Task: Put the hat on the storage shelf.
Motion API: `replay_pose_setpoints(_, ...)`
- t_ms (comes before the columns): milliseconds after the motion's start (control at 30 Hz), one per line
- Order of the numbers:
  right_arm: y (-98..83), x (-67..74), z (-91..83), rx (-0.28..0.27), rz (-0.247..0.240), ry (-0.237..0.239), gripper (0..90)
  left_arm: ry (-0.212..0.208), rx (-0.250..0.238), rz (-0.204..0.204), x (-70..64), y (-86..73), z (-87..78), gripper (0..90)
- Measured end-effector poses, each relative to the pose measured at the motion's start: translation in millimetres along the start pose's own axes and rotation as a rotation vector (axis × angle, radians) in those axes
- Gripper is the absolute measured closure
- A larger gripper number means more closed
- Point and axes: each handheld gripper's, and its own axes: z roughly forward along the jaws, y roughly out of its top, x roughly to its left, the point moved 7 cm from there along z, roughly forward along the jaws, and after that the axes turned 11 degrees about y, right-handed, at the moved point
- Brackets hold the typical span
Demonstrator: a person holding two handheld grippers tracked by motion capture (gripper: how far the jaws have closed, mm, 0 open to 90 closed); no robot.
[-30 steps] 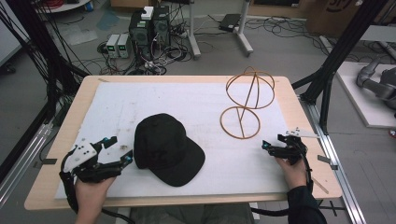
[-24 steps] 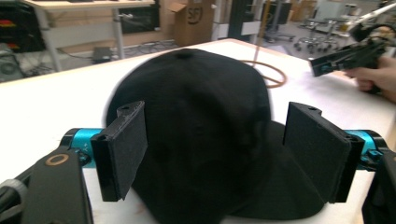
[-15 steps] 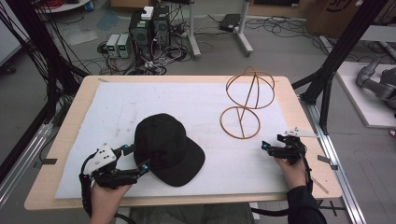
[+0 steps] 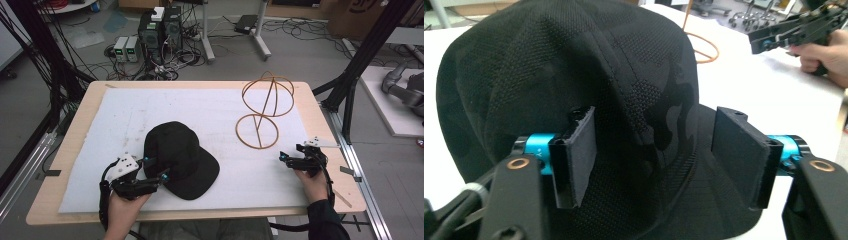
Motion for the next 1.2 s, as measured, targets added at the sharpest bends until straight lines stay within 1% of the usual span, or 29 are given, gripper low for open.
replay_pose_setpoints(33, -0.1, 0.2, 0.0, 0.001, 0.001, 0.000, 19.7, 0.005, 0.006, 0.003, 0.5, -0.9, 0.8, 38.4)
replay_pose_setpoints(67, -0.1, 0.1, 0.1, 0.001, -0.001, 0.001, 19.7, 0.011, 0.009, -0.001, 1.0, -1.7, 1.8, 42.7)
replay_pose_setpoints(100, -0.1, 0.1, 0.1, 0.001, -0.001, 0.001, 19.7, 0.013, 0.011, -0.006, 1.6, -2.5, 2.6, 42.7)
replay_pose_setpoints(133, -0.1, 0.2, 0.2, 0.002, 0.000, 0.001, 19.7, 0.009, 0.014, -0.015, 2.3, -3.7, 3.4, 44.6)
replay_pose_setpoints(167, -0.1, 0.2, 0.4, 0.003, 0.001, 0.002, 19.7, 0.010, 0.016, -0.028, 3.5, -5.0, 4.4, 49.9)
replay_pose_setpoints(200, -0.1, 0.2, 0.4, 0.003, 0.001, 0.002, 19.7, 0.005, 0.022, -0.043, 5.5, -6.8, 5.2, 49.9)
replay_pose_setpoints(267, -0.2, 0.2, 0.7, 0.005, -0.002, 0.002, 19.7, -0.005, 0.025, -0.063, 8.0, -8.7, 6.3, 55.5)
replay_pose_setpoints(333, -0.3, 0.2, 0.8, 0.007, -0.001, 0.001, 19.7, -0.016, 0.026, -0.082, 9.0, -10.2, 7.5, 56.5)
replay_pose_setpoints(400, -0.3, 0.1, 1.0, 0.007, -0.002, 0.001, 19.7, -0.022, 0.027, -0.090, 8.9, -10.8, 7.9, 57.3)
replay_pose_setpoints(500, -0.4, 0.1, 1.3, 0.012, 0.000, 0.001, 19.8, -0.028, 0.023, -0.093, 8.9, -11.2, 9.3, 63.7)
replay_pose_setpoints(533, -0.5, 0.1, 1.4, 0.014, -0.001, 0.001, 19.8, -0.032, 0.022, -0.099, 8.9, -11.7, 9.5, 63.7)
replay_pose_setpoints(567, -0.6, 0.2, 1.6, 0.015, -0.002, 0.001, 19.8, -0.030, 0.015, -0.104, 9.6, -12.0, 9.7, 68.5)
replay_pose_setpoints(600, -0.6, 0.2, 1.6, 0.015, -0.002, 0.001, 19.8, -0.032, 0.006, -0.116, 10.1, -12.2, 9.4, 68.5)
replay_pose_setpoints(633, -0.7, 0.2, 1.7, 0.016, -0.003, 0.000, 19.8, -0.042, 0.001, -0.126, 10.9, -12.3, 9.1, 71.5)
replay_pose_setpoints(667, -0.6, 0.1, 1.8, 0.016, -0.006, -0.001, 19.7, -0.052, -0.003, -0.138, 11.7, -12.6, 8.7, 76.5)
replay_pose_setpoints(733, -0.6, -0.1, 2.1, 0.017, -0.007, -0.001, 19.7, -0.066, -0.012, -0.161, 12.3, -12.9, 8.3, 80.1)
replay_pose_setpoints(767, -0.6, 0.1, 2.1, 0.019, -0.006, -0.001, 19.8, -0.085, -0.017, -0.175, 12.7, -13.3, 7.9, 80.8)
replay_pose_setpoints(933, -1.0, 0.5, 2.6, 0.027, -0.008, -0.002, 19.8, -0.104, -0.022, -0.185, 12.1, -12.7, 7.4, 83.3)
replay_pose_setpoints(1033, -1.0, 0.5, 2.8, 0.029, -0.012, -0.002, 19.9, -0.110, -0.029, -0.181, 10.2, -10.8, 6.1, 85.1)
replay_pose_setpoints(1067, -1.2, 0.9, 3.0, 0.032, -0.010, 0.000, 19.9, -0.116, -0.030, -0.179, 9.4, -9.9, 5.3, 85.6)
replay_pose_setpoints(1133, -1.2, 0.9, 3.0, 0.033, -0.010, -0.001, 19.9, -0.116, -0.034, -0.172, 7.7, -8.0, 4.5, 86.4)
replay_pose_setpoints(1200, -1.2, 0.8, 3.3, 0.034, -0.014, -0.001, 19.9, -0.122, -0.043, -0.155, 4.4, -4.5, 3.5, 86.6)
